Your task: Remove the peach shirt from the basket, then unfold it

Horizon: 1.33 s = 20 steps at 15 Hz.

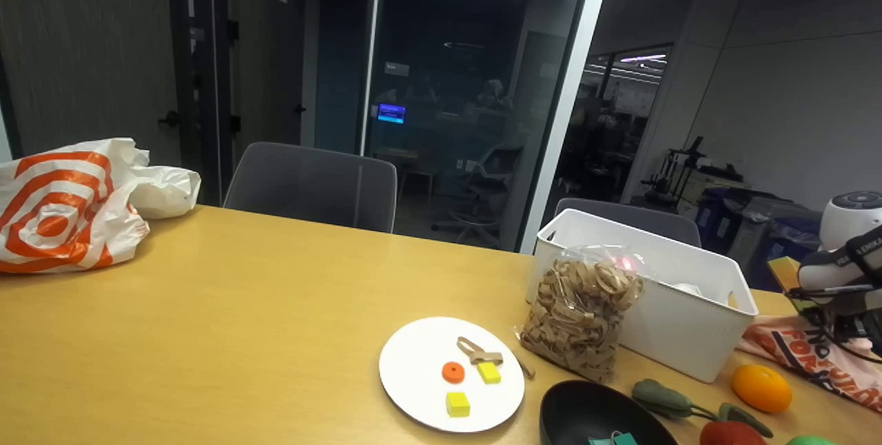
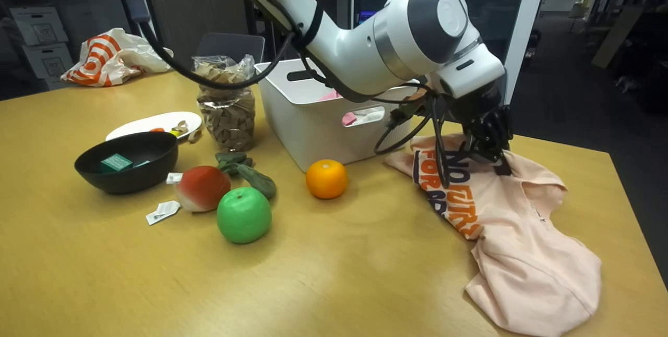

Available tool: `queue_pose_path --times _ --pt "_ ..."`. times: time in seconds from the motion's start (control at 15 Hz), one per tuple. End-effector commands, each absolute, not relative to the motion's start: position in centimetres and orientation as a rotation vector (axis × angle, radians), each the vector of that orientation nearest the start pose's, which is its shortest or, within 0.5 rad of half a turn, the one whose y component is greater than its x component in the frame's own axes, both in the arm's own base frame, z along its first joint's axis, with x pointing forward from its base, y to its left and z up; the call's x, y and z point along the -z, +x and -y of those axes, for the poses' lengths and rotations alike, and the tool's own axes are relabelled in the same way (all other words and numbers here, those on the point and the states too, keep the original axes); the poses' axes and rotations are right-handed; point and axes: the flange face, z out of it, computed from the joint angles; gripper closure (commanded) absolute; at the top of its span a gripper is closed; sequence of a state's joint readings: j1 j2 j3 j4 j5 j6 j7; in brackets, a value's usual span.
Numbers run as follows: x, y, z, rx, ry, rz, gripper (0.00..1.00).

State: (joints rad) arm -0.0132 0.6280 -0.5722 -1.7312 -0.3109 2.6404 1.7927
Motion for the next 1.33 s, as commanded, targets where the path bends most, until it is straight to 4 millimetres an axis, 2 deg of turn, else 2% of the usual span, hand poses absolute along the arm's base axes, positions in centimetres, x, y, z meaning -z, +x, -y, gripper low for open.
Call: queue_pose_path --times 0.0,0.27,0.53,0.73,0.87,1.0,1.13,1.27 --pt "-34.8 60.6 33.3 1.031 -1.694 -2.65 0.9" --pt "-39.5 59.4 33.0 1.075 -1.629 -2.554 0.9" --pt "-43.3 57.9 31.8 1.166 -1.571 -2.35 0.9" --pt "-44.6 56.9 30.5 1.224 -1.583 -2.189 0.9" --pt "-44.8 56.3 30.5 1.23 -1.578 -2.192 0.89" --pt "-45.2 55.9 32.1 1.308 -1.586 -2.269 0.89" --pt "-46.1 55.9 33.8 1.462 -1.562 -2.317 0.9" --pt "-46.8 55.6 34.2 1.596 -1.531 -2.33 0.89"
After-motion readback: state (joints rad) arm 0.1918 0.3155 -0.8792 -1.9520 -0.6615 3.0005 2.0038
